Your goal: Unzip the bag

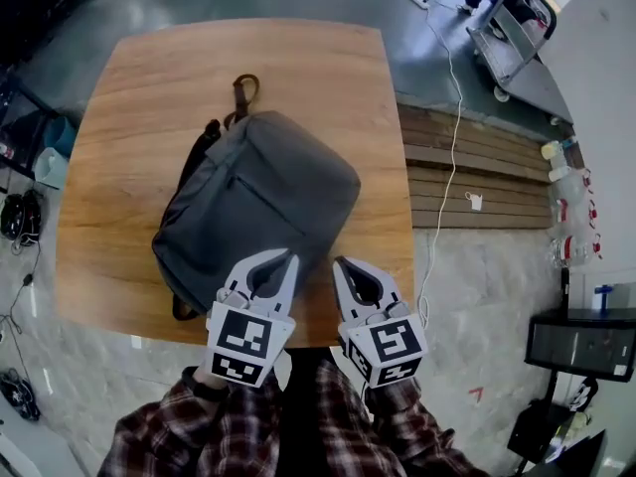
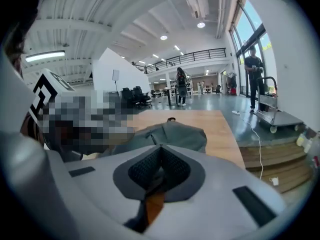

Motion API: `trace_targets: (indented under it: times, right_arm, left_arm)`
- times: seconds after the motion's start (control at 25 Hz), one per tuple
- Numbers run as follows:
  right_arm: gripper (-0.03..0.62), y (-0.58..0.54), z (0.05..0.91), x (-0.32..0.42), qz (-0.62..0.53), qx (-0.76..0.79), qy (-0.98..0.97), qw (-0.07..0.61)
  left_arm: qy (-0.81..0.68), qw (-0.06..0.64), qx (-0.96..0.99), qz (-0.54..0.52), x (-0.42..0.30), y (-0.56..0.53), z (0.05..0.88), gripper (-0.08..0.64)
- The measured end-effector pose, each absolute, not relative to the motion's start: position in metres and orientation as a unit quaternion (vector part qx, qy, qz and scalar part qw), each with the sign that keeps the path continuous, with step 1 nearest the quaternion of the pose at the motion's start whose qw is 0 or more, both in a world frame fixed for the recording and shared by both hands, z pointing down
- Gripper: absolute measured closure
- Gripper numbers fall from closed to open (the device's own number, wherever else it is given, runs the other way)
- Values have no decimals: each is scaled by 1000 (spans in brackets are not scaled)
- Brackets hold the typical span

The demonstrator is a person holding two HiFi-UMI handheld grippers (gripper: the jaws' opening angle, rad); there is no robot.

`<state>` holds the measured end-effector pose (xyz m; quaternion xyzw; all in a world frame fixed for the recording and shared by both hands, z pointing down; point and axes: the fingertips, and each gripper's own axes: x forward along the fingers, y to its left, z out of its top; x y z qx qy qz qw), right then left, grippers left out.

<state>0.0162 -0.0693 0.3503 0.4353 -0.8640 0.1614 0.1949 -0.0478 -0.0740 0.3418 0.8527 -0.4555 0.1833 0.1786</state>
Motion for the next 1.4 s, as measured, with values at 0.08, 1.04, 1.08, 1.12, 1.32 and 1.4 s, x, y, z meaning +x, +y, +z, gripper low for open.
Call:
trace_targets:
  times: [0.08, 1.04, 1.08, 1.12, 1.32, 1.4]
  right_arm:
    - [581, -68, 373, 23, 172, 435, -858, 210]
    - [522, -61, 529, 2, 22, 261, -842, 471]
    - [522, -62, 530, 0, 6, 248, -838, 485]
    - [522, -62, 531, -1, -5, 236, -836, 496]
    - [547, -65, 533, -2, -6, 193, -844, 500]
    - [555, -65, 532, 0, 22, 183, -850, 494]
  left_arm:
    - [-446, 195, 850, 200, -43, -74, 366, 551]
    - [-447, 262, 811, 270, -52, -83, 475, 551]
    - [-445, 262, 812, 271, -52, -83, 474, 551]
    - [-442, 263, 813, 272, -51, -82, 474, 551]
    - [-437, 283, 812, 263, -52, -82, 479, 551]
    - [-436, 284, 812, 262, -52, -81, 480, 551]
